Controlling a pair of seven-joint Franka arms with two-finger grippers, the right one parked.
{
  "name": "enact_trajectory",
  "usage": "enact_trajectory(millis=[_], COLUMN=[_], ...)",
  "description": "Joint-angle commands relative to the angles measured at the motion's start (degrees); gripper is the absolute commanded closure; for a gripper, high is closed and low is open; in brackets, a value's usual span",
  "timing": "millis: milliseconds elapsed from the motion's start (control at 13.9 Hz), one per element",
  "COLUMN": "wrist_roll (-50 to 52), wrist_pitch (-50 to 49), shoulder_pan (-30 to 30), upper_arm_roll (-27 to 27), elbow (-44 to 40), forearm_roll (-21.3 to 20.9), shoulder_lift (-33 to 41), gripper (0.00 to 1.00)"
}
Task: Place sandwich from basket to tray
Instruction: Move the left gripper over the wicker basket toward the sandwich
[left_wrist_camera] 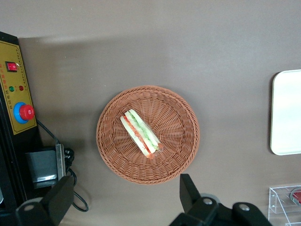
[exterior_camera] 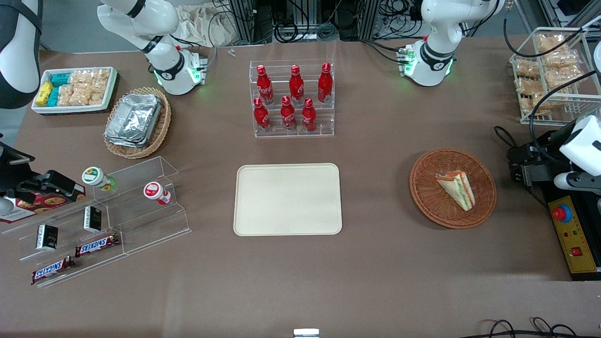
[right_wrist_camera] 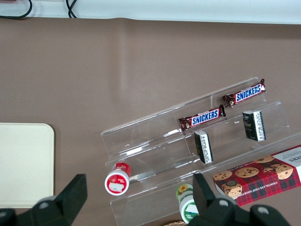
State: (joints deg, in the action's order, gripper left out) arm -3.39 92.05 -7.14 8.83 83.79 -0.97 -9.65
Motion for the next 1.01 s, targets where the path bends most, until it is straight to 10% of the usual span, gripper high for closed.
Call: enact_trajectory(millis=[0,936], wrist_roll=[1.2,34.9], wrist_pitch=[-1.1,23.4], shoulder_pan=[0.2,0.3], upper_arm_roll=[0.1,0.0], elbow=[-0.8,24.5], forearm_roll=[-1.1,-2.7], shoulder_lift=[-0.3,0.8], gripper=[0.0,0.01])
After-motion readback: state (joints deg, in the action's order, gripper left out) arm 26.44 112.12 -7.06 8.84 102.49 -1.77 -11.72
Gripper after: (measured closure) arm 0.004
